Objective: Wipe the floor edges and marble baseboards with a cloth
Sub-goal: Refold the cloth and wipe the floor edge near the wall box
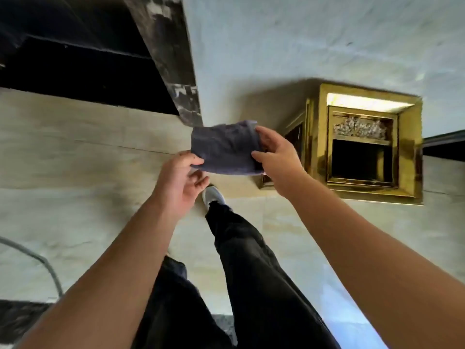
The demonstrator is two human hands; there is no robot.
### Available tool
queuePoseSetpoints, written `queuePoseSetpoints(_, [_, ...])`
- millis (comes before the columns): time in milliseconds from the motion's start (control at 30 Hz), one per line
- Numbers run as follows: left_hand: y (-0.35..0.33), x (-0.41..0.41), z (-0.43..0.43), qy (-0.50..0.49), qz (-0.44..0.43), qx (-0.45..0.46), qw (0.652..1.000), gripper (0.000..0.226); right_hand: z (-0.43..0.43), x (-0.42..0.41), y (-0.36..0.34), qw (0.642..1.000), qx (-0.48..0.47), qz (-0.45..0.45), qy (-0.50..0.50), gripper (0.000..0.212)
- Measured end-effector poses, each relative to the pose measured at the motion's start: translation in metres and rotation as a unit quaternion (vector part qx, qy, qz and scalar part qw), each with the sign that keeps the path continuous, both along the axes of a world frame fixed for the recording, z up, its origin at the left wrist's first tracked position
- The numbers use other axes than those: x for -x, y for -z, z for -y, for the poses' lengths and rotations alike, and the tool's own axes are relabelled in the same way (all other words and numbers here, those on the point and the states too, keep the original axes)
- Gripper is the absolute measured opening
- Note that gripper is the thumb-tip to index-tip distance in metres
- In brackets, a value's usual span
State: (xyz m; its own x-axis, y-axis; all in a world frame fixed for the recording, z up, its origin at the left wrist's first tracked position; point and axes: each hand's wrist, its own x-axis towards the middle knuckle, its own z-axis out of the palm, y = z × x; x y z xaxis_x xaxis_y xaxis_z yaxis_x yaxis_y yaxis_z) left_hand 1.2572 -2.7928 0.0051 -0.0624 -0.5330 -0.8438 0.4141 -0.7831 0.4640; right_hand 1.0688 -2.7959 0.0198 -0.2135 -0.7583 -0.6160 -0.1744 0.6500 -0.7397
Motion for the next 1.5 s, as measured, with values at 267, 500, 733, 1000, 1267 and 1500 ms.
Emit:
queuePoseSetpoints(267, [0.238, -0.003, 0.065, 0.062, -0.026, -0.056, 0.996, 0.011, 0.04, -0.006, 0.231, 0.997, 0.017, -0.052, 0.048, 0.056])
queuePoseSetpoints(500, [0.507, 0.029, 0.097, 0.174, -0.029, -0.025, 0.984, 0.02, 0.045, 0.022, 0.506, 0.977, 0.047, -0.172, 0.119, 0.056])
queuePoseSetpoints(733, [0.655, -0.022, 0.106, 0.468, 0.372, 0.293, 0.746, 0.046, 0.01, -0.003, 0.647, 0.919, -0.02, -0.388, -0.058, 0.069])
queuePoseSetpoints(1000, [0.649, -0.103, 0.122, 0.57, 0.575, 0.335, 0.482, 0.086, 0.026, -0.019, 0.67, 0.874, -0.045, -0.416, -0.247, 0.069])
queuePoseSetpoints(1267, [0.695, -0.11, 0.118, 0.514, 0.655, 0.287, 0.474, 0.097, 0.059, 0.024, 0.703, 0.847, -0.103, -0.502, -0.138, 0.074])
queuePoseSetpoints(1500, [0.702, -0.13, 0.116, 0.488, 0.668, 0.283, 0.485, 0.094, 0.132, -0.103, 0.702, 0.861, 0.006, -0.473, -0.187, 0.066])
